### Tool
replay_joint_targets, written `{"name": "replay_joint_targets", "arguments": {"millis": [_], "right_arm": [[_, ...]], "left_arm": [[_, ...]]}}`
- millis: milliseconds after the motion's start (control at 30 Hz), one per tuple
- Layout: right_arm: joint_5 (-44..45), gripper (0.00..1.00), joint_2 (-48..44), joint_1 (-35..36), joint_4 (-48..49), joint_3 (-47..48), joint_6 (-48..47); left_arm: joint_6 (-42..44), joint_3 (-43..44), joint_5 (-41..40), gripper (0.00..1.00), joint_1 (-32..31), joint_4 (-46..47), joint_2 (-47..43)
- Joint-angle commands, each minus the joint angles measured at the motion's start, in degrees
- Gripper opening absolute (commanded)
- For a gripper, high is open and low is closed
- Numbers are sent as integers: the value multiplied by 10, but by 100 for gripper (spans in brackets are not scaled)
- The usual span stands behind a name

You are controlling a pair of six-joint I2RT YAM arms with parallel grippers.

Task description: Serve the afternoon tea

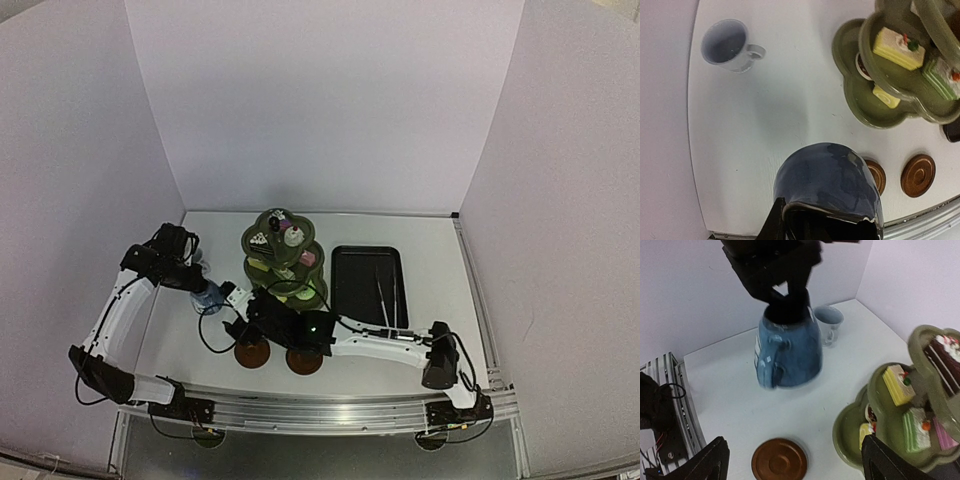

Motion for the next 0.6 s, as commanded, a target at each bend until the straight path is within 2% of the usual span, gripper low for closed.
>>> {"name": "replay_joint_targets", "arguments": {"millis": [0,300,567], "right_arm": [[31,86,82,9,30,105,2],[80,75,157,8,34,174,27],[67,56,178,8,33,198,18]], "left_arm": [[-41,-15,1,0,-24,5,-36],[-63,-53,25,0,-43,12,-56],[-53,-38,21,0,-50,22,-45]]}}
